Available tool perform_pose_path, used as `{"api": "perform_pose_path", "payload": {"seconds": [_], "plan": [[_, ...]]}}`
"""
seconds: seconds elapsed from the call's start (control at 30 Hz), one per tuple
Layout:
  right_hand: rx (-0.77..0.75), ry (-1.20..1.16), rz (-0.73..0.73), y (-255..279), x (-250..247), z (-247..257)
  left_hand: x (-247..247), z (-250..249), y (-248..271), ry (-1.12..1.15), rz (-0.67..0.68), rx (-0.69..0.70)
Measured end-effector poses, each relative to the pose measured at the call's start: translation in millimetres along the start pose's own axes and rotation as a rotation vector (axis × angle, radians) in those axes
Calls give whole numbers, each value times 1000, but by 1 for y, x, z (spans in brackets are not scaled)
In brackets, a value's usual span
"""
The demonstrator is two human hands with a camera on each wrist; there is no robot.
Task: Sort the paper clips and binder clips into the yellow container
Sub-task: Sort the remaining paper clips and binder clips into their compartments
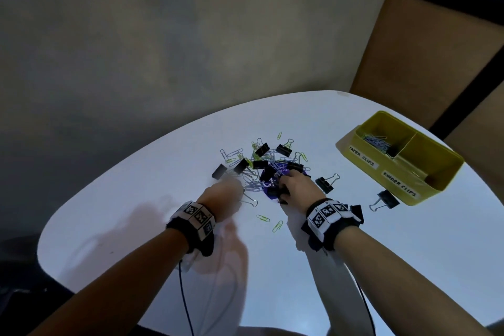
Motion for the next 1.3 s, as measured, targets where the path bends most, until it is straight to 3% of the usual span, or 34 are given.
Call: {"api": "perform_pose_path", "payload": {"seconds": [0.13,0.23,0.4,0.67,0.77,0.9,1.07,1.2,1.3], "plan": [[12,8,-6,5,-5,-8,-18,-2,-8,86,-105,-18],[10,-18,-90,9,-9,-11,-37,-1,-24,160,-190,-77],[1,-70,-237,4,-18,-3,-36,-3,-57,188,-167,-177],[34,-45,-57,-8,-7,2,-29,-19,-69,32,-124,-138],[19,-23,-123,-10,-4,-2,-27,-16,-71,51,-140,-131],[-26,-3,-176,-18,-2,4,-35,-16,-66,98,-202,-97],[-59,126,-32,-23,6,11,-37,-15,-36,178,-304,27],[-24,160,-8,-21,2,-4,-6,-23,-4,185,-226,194],[18,176,-28,-17,-7,-16,16,-49,1,147,-124,215]]}}
Point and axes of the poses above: each hand's wrist, its own y-axis away from the middle knuckle, its own x-axis out of the palm, z = x × y, the point moved 3 cm from there along -y, towards the middle knuckle, and after that the axes turned 13 degrees about -x, right-handed, at the moved point
